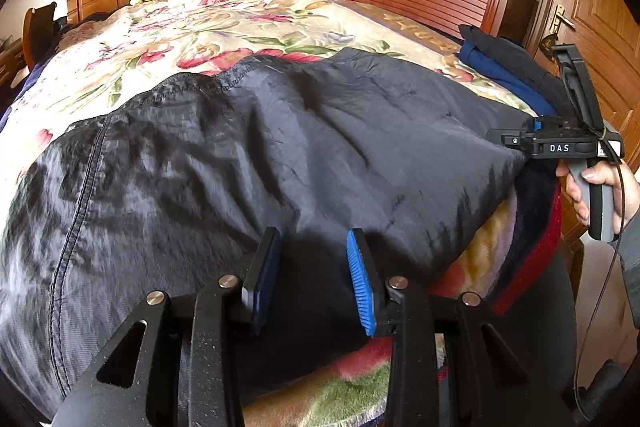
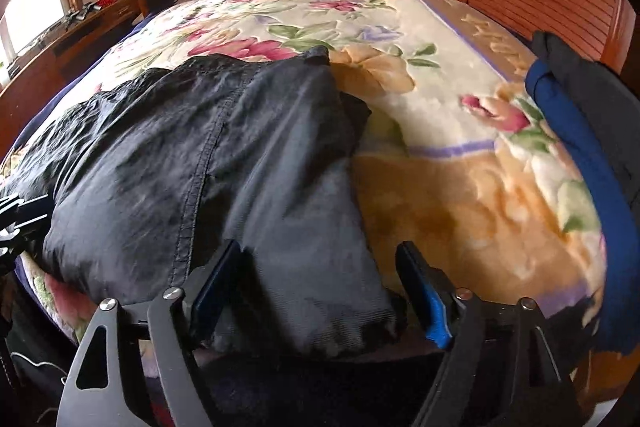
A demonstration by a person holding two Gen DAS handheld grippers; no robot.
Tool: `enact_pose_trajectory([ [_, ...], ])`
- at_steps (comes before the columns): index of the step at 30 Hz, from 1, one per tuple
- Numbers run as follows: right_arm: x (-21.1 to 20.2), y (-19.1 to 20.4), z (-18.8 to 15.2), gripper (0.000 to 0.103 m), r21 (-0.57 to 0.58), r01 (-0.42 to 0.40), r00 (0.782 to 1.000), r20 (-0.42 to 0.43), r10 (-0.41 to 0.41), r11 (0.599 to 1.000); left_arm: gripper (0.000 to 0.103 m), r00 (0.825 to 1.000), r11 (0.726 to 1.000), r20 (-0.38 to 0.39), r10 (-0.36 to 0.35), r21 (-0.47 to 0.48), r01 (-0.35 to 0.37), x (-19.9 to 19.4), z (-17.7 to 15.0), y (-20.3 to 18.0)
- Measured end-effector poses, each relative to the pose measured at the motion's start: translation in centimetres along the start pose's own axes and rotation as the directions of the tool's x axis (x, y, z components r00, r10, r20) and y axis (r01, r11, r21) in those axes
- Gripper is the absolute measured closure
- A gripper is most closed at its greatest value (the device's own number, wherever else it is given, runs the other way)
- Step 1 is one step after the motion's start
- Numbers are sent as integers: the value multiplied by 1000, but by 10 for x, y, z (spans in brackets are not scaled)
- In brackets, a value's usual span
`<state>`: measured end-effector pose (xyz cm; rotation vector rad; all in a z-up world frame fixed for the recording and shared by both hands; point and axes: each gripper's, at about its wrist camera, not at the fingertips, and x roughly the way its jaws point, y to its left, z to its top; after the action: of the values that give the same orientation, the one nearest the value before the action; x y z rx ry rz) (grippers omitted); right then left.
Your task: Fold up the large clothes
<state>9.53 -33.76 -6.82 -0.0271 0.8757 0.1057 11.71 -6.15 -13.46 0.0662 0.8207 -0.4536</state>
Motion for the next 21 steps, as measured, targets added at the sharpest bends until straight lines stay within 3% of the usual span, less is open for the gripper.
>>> enact_pose_trajectory([
  [5,8,-6,-4,18,43,-45,999,-15,45,998,67,1000,1000,1,0,-2,0,0,0,0],
  [14,14,-3,-9,19,23,-64,998,-2,64,998,67,1000,1000,0,0,-2,0,1,0,0],
  [18,18,-5,-9,25,31,-99,995,-5,99,995,67,1000,1000,1,0,-2,0,1,-1,0],
  [21,20,-5,-10,39,36,-140,990,-8,140,990,67,1000,1000,2,2,-3,-2,1,-1,0],
])
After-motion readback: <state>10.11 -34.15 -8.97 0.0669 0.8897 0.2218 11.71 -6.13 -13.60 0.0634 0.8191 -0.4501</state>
